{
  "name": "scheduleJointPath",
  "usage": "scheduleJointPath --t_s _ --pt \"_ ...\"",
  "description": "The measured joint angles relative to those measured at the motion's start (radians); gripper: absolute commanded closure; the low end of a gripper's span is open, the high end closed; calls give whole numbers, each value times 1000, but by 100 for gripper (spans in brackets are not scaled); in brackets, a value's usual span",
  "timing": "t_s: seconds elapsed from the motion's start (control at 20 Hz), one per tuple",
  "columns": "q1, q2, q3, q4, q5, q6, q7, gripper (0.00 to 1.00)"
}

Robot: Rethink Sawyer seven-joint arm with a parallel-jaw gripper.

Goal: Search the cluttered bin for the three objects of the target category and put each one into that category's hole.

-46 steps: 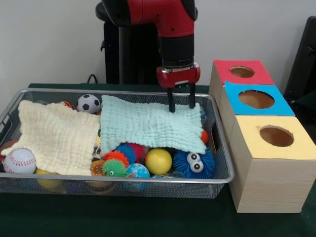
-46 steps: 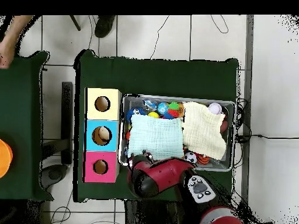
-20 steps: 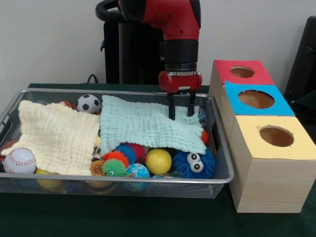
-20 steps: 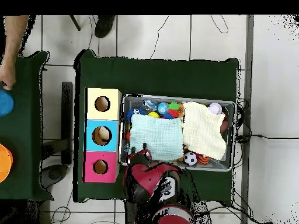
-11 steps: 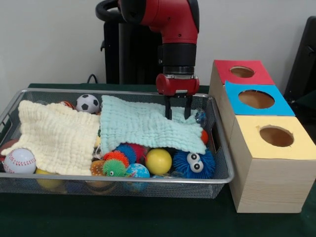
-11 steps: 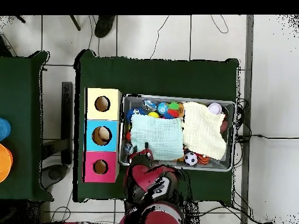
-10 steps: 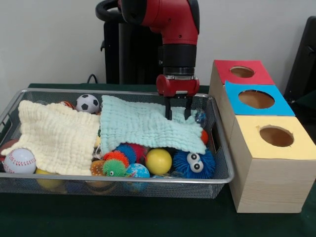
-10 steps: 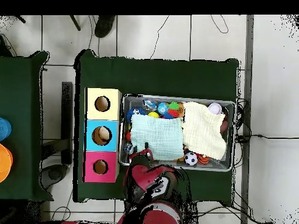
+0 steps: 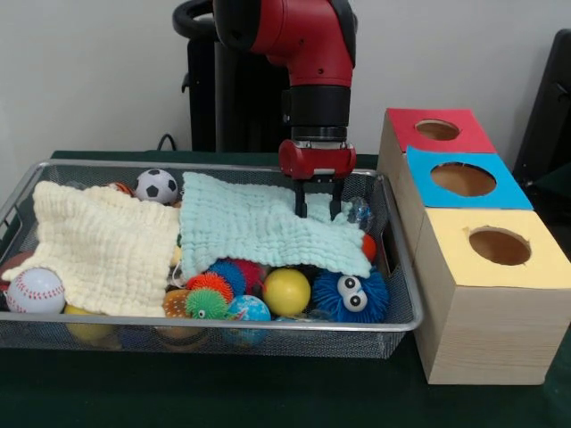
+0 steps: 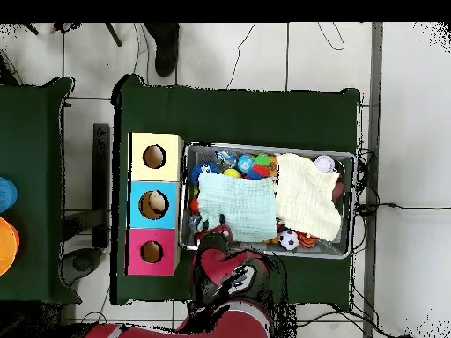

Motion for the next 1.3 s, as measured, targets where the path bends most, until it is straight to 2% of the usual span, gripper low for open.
scheduleJointPath --t_s 0.35,0.4,1.1,1.25,1.3 --pt "-17 3 2 0 0 -6 0 0" --pt "-21 3 4 0 0 -6 0 100" --pt "-38 -1 10 -11 -2 -9 0 100" --pt "-56 -14 29 -10 -16 10 0 100" --pt "-78 -35 53 -4 -27 44 0 100"
